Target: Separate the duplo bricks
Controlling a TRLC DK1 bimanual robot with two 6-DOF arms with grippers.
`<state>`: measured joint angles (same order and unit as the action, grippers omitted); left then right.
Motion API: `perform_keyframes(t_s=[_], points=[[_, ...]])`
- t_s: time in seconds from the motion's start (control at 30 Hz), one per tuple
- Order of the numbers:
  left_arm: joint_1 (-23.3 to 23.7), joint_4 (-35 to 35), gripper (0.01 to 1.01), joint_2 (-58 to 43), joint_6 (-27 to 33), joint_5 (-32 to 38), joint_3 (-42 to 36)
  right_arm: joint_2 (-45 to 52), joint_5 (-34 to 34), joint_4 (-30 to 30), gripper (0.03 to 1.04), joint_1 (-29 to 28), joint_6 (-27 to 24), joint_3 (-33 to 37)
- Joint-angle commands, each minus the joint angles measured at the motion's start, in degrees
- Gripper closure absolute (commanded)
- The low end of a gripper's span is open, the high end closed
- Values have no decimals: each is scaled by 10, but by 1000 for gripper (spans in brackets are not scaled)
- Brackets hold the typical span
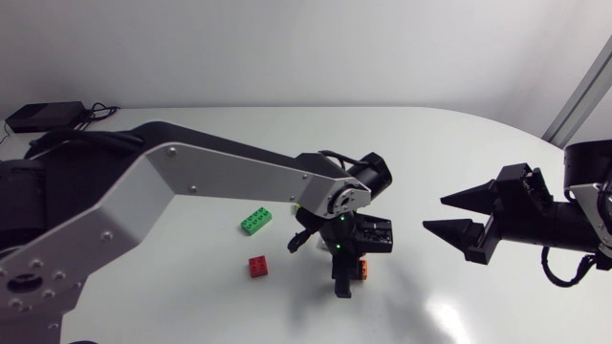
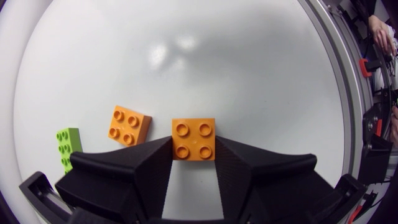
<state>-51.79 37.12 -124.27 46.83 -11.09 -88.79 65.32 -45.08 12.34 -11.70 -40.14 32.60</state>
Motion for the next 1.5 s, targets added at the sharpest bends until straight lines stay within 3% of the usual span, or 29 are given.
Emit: perform_keyframes(t_s=[0.0,0.2,0.53,0.6,0.67,0.73,0.9,1.17,1.47], points=[[-7,7,744,-21,-5,8,-20,-3,-7,10,157,-4,-13,-19],[-9,21,734,-30,-5,12,-32,-3,-10,9,156,-6,-13,-24],[-9,43,628,-27,-6,12,-31,-4,-12,9,154,-6,-14,-23],[-8,47,557,-25,-5,12,-31,-4,-13,9,154,-5,-13,-23],[-5,49,384,-19,-5,11,-31,-5,-13,9,154,-4,-13,-22],[-4,50,274,-14,-5,12,-29,-5,-13,10,154,-4,-13,-22],[-7,51,115,-13,-5,12,-27,-6,-14,11,154,-3,-13,-22],[1,52,61,36,-7,12,-26,-10,-14,11,154,-3,-13,-24],[72,58,62,58,16,12,-35,-5,-17,12,154,-1,-13,-22]])
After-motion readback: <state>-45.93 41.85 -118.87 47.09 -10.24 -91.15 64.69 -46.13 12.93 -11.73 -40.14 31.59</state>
